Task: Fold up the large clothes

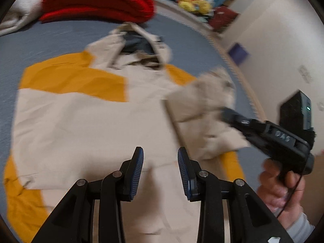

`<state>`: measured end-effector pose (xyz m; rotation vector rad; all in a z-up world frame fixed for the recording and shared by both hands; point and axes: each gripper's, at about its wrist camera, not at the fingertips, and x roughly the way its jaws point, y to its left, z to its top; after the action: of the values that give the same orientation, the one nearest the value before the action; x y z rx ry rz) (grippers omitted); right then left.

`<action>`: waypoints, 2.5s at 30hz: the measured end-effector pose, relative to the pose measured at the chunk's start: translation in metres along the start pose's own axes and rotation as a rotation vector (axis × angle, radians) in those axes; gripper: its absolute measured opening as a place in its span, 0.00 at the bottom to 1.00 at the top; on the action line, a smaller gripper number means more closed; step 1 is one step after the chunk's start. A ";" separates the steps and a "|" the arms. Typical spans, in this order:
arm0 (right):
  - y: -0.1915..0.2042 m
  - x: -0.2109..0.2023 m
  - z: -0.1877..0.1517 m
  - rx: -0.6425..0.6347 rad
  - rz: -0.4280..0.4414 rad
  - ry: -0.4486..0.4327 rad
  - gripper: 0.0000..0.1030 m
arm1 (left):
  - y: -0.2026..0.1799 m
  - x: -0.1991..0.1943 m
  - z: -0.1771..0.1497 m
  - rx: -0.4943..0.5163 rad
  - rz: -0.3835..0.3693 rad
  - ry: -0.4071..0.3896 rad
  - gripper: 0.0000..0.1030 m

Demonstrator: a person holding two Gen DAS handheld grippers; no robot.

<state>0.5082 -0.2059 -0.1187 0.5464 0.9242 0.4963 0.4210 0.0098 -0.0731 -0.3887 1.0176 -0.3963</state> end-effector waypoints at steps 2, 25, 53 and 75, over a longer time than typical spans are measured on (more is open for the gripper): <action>0.018 0.005 -0.005 -0.037 0.074 0.020 0.08 | -0.012 0.001 0.000 0.033 -0.061 -0.004 0.30; 0.024 0.013 -0.013 -0.054 -0.097 0.013 0.36 | 0.036 -0.016 0.012 -0.165 0.303 -0.165 0.05; -0.151 -0.067 -0.014 0.684 -0.556 -0.153 0.37 | 0.202 -0.068 -0.028 -0.829 0.371 -0.132 0.16; -0.160 -0.057 -0.029 0.742 -0.622 -0.112 0.19 | 0.197 -0.056 -0.032 -0.806 0.425 -0.021 0.08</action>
<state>0.4807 -0.3556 -0.1998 0.8920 1.1007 -0.4624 0.3940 0.2032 -0.1435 -0.8692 1.1788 0.4254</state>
